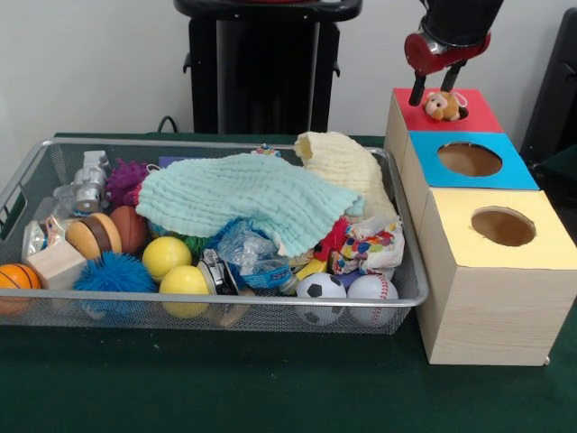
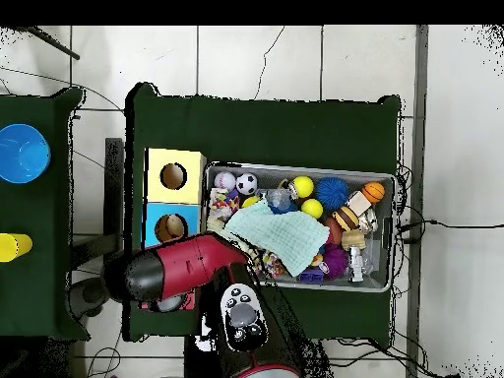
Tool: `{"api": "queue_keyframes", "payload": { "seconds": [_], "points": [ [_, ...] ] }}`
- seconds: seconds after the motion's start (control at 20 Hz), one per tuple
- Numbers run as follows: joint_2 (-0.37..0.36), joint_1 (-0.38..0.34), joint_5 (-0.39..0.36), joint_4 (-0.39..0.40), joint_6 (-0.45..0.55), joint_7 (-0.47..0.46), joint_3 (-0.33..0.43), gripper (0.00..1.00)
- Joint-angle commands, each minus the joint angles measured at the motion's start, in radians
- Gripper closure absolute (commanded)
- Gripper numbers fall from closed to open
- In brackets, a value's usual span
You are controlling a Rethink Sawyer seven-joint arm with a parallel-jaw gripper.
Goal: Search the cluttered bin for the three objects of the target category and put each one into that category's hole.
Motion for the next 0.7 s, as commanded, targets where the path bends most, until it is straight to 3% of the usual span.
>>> {"api": "queue_keyframes", "payload": {
  "seconds": [0.05,0.4,0.7],
  "points": [
    [0.03,-0.03,0.012,0.003,-0.015,0.113,-0.003,0.0],
    [0.042,-0.083,0.116,0.005,0.099,0.073,0.061,0.0],
    [0.02,-0.103,0.158,-0.001,0.244,0.04,0.077,0.0]
  ]
}}
